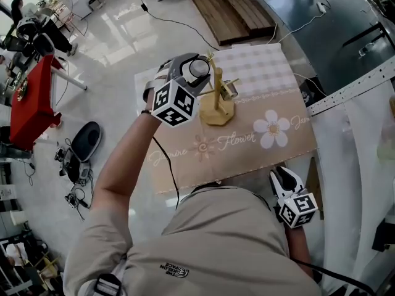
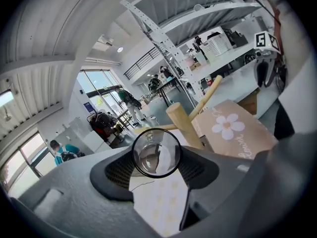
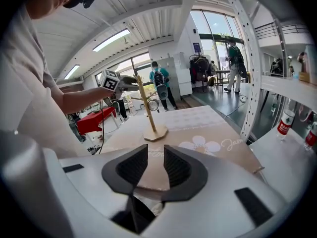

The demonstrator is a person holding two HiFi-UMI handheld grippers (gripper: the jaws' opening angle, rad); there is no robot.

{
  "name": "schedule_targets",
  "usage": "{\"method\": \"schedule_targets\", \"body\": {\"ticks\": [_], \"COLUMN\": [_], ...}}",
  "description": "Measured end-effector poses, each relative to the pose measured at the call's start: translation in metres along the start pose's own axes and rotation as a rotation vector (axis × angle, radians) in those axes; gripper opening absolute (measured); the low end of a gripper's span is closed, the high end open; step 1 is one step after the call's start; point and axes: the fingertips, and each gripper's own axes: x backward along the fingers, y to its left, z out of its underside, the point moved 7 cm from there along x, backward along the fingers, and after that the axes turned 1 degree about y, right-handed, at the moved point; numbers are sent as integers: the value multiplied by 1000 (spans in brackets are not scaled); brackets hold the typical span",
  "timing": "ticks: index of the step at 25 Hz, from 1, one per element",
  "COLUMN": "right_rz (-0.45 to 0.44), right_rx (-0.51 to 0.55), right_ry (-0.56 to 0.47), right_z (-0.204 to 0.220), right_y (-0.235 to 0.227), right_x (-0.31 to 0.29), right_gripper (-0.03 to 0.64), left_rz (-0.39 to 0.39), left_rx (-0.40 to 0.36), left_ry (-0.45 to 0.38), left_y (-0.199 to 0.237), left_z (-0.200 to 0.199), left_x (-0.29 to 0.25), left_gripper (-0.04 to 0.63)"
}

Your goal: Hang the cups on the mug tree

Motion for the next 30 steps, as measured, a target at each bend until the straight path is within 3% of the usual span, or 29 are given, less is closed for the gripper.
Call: {"method": "schedule_targets", "body": {"ticks": [7, 13, 19, 26, 30], "right_rz": [-9, -30, -53, -104, -133], "right_rx": [-22, -33, -20, 11, 31], "right_ry": [6, 1, 0, -3, -9], "right_z": [4, 11, 21, 39, 41], "right_y": [0, -4, -14, -31, -38], "right_x": [3, 11, 28, 53, 71], "right_gripper": [109, 109, 109, 109, 109], "left_rz": [30, 19, -18, -91, -91], "left_rx": [-17, -31, 5, 154, 343], "left_ry": [-17, 28, 92, 120, 85], "left_y": [-19, -33, -38, -56, -87], "left_z": [2, 3, -1, -7, -23], "left_x": [2, 4, 9, 38, 71], "left_gripper": [270, 270, 270, 270, 270]}}
